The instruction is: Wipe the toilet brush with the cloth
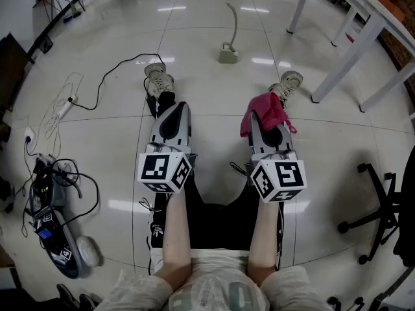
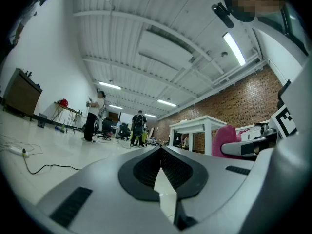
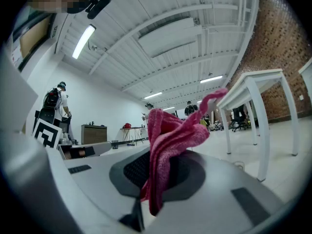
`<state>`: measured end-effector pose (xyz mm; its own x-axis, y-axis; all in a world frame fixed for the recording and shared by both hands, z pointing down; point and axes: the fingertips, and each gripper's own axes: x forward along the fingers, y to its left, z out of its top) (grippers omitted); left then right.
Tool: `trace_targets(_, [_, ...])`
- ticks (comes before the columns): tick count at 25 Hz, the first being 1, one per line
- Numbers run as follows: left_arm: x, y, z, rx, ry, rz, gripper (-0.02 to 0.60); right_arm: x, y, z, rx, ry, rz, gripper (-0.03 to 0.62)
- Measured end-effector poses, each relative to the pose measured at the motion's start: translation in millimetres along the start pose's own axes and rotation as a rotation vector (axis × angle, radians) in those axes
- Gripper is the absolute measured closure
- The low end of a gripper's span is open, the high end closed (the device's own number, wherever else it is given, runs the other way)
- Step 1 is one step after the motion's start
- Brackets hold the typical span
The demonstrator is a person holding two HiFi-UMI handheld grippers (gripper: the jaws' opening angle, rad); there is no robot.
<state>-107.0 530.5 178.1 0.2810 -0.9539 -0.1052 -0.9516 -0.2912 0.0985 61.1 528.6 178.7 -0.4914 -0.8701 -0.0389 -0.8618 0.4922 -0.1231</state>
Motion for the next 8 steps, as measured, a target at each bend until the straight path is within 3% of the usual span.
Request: trace_targets(8, [0.6,11.3,-22.7,0.012,0.043,0.020,0.577,11.5,-1.4,-23.8,0.037,0.026,0.014,0.562])
